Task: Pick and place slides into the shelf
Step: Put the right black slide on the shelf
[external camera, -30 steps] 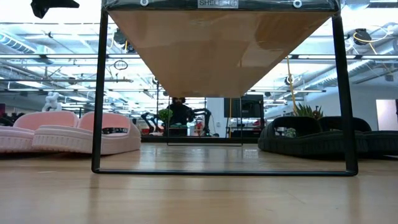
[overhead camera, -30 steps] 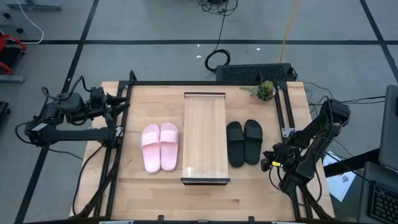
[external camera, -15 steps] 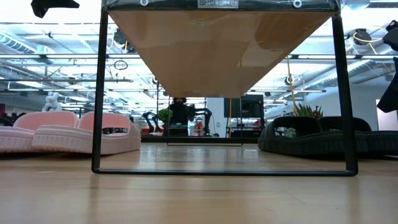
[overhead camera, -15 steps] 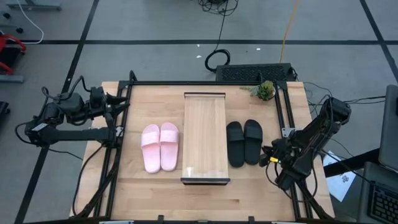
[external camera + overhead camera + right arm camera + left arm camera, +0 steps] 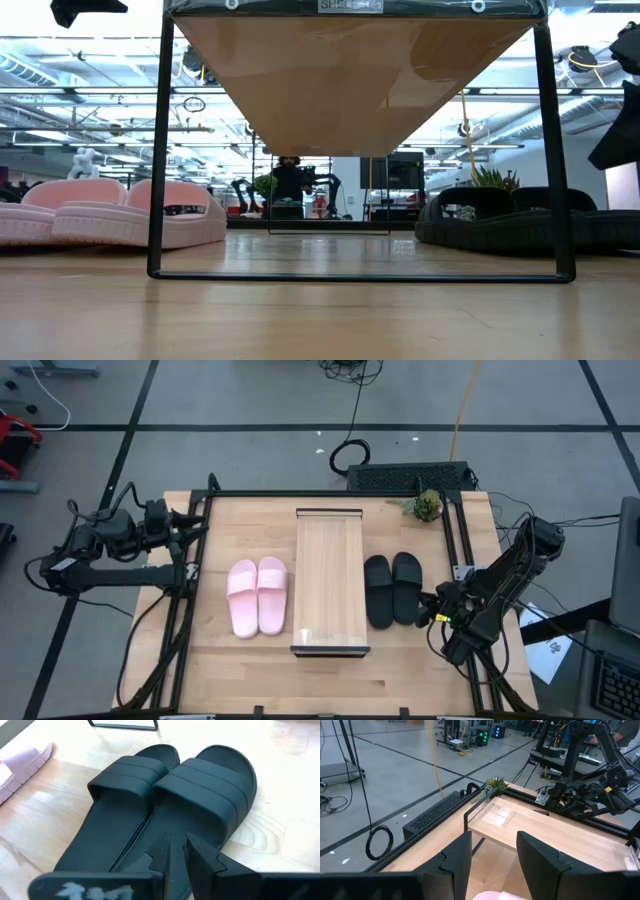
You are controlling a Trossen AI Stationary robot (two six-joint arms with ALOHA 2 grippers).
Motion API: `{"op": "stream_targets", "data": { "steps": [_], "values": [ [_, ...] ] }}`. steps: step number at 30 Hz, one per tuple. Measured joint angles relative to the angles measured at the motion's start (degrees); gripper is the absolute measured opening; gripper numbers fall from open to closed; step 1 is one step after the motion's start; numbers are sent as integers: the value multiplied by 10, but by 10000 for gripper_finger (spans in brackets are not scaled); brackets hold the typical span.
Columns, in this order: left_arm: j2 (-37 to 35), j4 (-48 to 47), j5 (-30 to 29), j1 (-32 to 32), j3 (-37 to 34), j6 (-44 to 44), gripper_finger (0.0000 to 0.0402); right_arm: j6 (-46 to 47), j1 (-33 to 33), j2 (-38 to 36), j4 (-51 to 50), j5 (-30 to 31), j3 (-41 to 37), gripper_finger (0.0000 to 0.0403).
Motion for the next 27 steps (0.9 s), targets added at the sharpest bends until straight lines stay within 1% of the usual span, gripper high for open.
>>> {"op": "stream_targets", "data": {
  "steps": [14, 17, 22, 27],
  "values": [
    [0, 0, 0, 0, 0, 7, 157, -3, 0, 0, 26, -3, 0, 45],
    [0, 0, 0, 0, 0, 15, 157, -3, 0, 0, 26, -3, 0, 63],
    [0, 0, 0, 0, 0, 15, 157, -10, 0, 0, 21, -4, 0, 110],
    [0, 0, 0, 0, 0, 15, 157, -13, 0, 0, -4, -45, -2, 137]
  ]
}}
